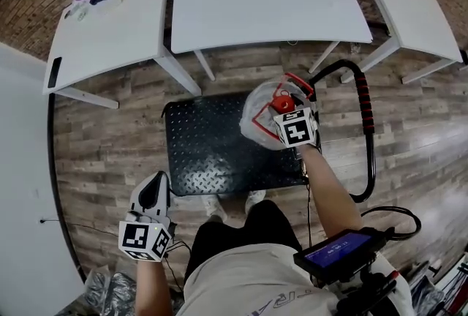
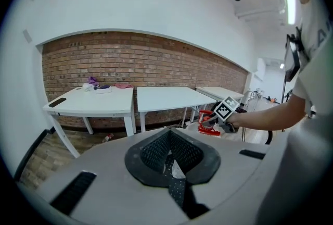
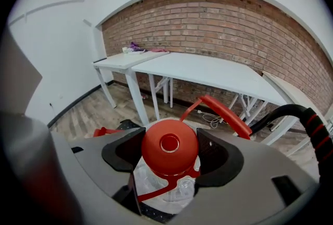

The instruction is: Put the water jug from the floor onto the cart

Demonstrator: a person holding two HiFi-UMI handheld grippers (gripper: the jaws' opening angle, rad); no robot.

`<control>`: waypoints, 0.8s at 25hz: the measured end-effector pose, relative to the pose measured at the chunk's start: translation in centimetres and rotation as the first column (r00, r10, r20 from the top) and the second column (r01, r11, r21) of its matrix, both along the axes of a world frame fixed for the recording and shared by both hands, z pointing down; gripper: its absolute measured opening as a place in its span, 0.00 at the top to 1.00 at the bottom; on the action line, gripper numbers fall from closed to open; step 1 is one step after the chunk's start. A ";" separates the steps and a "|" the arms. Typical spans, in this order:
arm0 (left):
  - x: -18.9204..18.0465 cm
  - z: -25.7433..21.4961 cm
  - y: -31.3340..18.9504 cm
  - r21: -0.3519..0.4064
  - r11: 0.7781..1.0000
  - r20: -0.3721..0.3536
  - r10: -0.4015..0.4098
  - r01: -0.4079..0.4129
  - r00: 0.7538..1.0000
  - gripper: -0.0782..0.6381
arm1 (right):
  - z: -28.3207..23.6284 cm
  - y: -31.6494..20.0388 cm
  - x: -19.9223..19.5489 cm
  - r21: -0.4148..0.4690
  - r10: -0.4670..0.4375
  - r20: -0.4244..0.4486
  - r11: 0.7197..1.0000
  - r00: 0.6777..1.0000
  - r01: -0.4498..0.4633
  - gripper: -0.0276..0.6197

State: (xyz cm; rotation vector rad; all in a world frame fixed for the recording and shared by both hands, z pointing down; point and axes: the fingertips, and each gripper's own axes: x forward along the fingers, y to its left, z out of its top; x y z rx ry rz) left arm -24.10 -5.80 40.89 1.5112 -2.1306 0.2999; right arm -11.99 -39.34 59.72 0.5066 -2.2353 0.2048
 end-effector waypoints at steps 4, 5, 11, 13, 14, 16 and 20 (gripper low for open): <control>-1.1 0.5 0.7 -0.026 0.998 -0.002 -0.049 0.049 0.999 0.89 | 2.4 -3.3 -1.5 -0.010 0.020 -0.032 1.000 0.999 -0.020 0.48; -1.0 0.6 0.9 -0.028 0.998 0.000 -0.059 0.059 0.998 0.89 | 3.1 -4.0 -1.6 -0.009 0.021 -0.038 1.000 0.999 -0.021 0.48; -0.9 1.4 2.5 -0.058 0.992 0.014 -0.114 0.114 0.993 0.89 | 6.5 -7.6 -2.3 -0.012 0.063 -0.077 0.998 0.995 -0.064 0.48; -1.2 1.6 3.1 -0.070 0.988 0.014 -0.137 0.138 0.990 0.89 | 7.1 -8.3 -2.5 -0.024 0.084 -0.088 0.996 0.993 -0.087 0.48; -1.3 1.6 3.3 -0.074 0.986 0.015 -0.146 0.147 0.989 0.89 | 7.4 -8.5 -2.5 -0.030 0.088 -0.096 0.995 0.991 -0.091 0.48; -1.5 1.7 3.5 -0.081 0.984 0.017 -0.158 0.158 0.987 0.89 | 8.1 -8.5 -2.5 -0.041 0.091 -0.111 0.995 0.990 -0.096 0.48; -1.6 1.6 2.9 -0.070 0.985 0.025 -0.155 0.157 0.988 0.89 | 8.1 -9.1 -2.8 -0.053 0.128 -0.044 0.990 0.991 -0.131 0.48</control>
